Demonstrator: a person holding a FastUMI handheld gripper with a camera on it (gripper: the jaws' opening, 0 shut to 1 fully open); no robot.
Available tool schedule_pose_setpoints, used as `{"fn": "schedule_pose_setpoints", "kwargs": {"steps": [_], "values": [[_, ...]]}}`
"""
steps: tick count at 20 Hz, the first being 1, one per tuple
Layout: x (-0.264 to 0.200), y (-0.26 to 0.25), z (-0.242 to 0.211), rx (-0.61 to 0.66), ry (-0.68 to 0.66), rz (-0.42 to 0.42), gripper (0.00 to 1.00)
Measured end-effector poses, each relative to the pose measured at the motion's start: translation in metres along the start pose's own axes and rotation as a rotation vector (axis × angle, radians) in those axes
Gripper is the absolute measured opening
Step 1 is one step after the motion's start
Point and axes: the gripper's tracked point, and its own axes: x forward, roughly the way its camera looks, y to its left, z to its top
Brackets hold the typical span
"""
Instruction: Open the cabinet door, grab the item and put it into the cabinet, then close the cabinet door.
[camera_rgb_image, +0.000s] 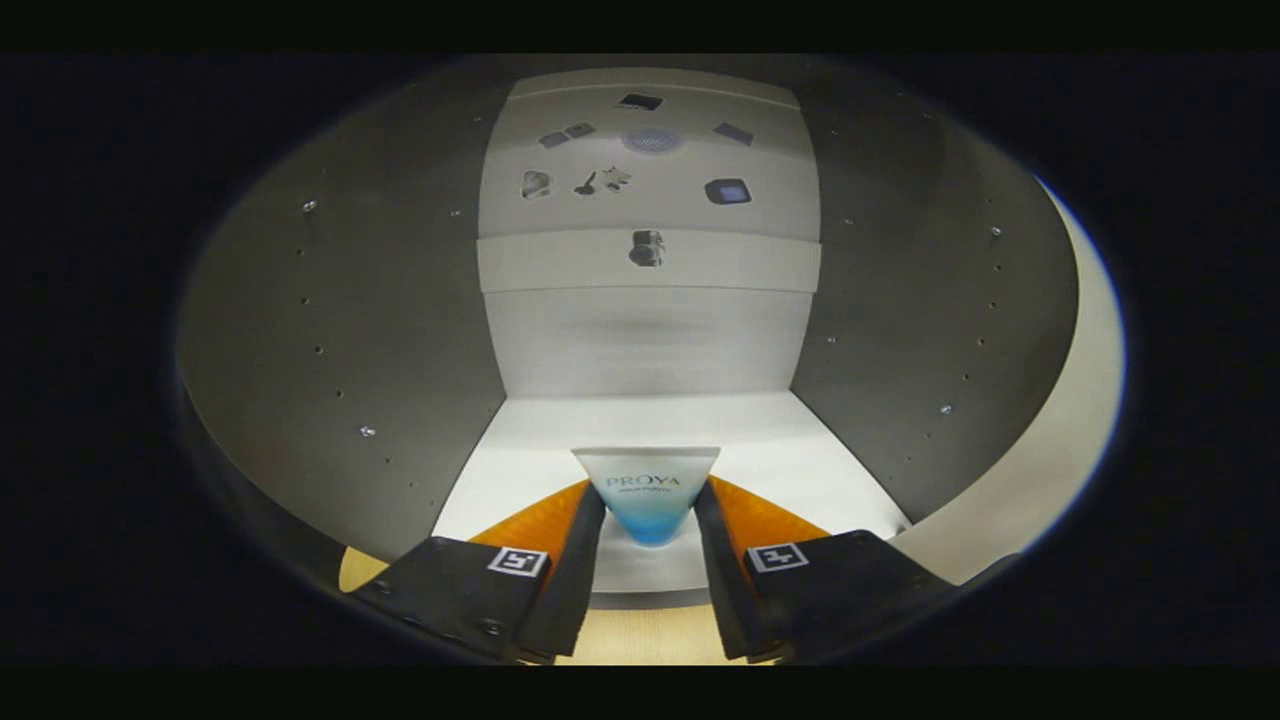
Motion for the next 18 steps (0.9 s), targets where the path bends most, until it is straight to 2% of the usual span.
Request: {"fn": "schedule_pose_setpoints", "kwargs": {"steps": [5,6,9,14,18], "values": [[-0.004,-0.002,0.004,-0.007,-0.024,-0.010,0.64],[-0.006,-0.003,0.004,-0.007,-0.029,-0.014,0.68],[-0.015,-0.004,0.003,0.000,-0.052,-0.017,0.92],[-0.045,-0.003,-0.001,0.018,-0.093,-0.009,0.98],[-0.087,0.000,0.000,0.014,-0.160,-0.007,0.98]]}}
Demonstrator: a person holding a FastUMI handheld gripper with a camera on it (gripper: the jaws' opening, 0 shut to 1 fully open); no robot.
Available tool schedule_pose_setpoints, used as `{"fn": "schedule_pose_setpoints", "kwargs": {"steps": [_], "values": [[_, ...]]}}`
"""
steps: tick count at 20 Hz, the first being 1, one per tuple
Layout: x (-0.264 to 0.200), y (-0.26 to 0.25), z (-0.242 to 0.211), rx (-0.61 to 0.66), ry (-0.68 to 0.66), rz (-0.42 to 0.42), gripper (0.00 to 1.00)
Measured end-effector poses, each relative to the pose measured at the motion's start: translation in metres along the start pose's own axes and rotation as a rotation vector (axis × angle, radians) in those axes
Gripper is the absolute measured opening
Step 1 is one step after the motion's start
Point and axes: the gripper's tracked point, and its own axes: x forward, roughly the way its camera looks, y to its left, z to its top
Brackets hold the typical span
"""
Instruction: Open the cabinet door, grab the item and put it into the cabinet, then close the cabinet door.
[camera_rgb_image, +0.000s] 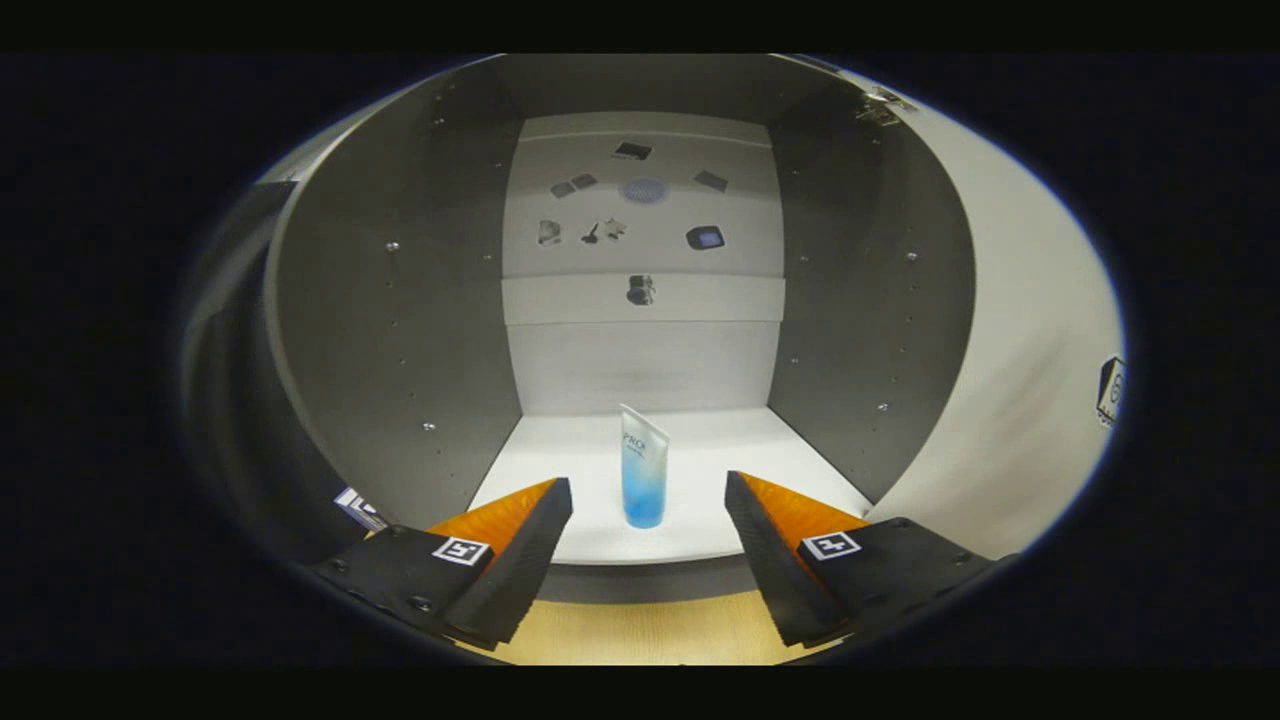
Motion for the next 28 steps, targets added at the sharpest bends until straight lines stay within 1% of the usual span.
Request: {"fn": "schedule_pose_setpoints", "kwargs": {"steps": [5,9,11,16,24,28], "values": [[-0.067,-0.003,0.002,-0.001,-0.107,-0.021,0.98],[-0.116,-0.005,-0.006,0.004,-0.146,-0.028,0.98],[-0.144,-0.010,-0.010,0.006,-0.164,-0.045,0.98],[-0.208,-0.027,-0.025,0.027,-0.191,-0.056,0.97],[-0.302,-0.085,-0.040,0.038,-0.215,-0.072,0.97],[-0.330,-0.125,-0.049,0.035,-0.215,-0.110,0.97]]}}
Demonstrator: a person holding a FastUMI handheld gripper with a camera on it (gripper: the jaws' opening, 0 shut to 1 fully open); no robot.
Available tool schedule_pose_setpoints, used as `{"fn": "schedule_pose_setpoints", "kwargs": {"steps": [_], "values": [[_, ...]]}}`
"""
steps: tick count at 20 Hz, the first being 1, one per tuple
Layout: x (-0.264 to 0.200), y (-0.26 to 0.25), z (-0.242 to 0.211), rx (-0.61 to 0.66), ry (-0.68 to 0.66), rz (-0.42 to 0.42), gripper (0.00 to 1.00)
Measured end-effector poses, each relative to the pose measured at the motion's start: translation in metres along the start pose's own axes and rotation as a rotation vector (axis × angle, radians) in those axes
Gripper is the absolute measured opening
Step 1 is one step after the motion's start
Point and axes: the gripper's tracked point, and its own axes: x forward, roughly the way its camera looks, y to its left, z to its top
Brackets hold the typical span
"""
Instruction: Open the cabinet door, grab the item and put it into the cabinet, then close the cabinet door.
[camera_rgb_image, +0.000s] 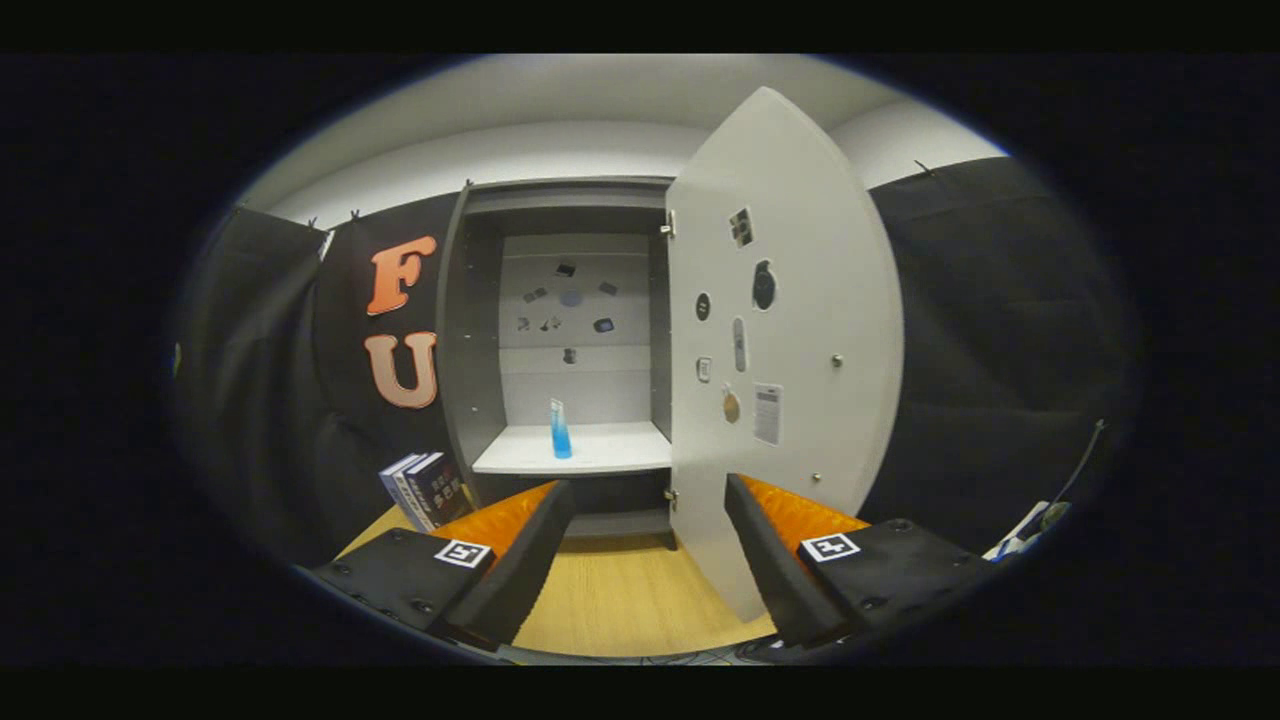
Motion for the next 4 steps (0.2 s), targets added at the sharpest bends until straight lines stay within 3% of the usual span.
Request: {"fn": "schedule_pose_setpoints", "kwargs": {"steps": [4], "values": [[-0.018,-0.055,-0.004,0.015,0.001,-0.042,0.97]]}}
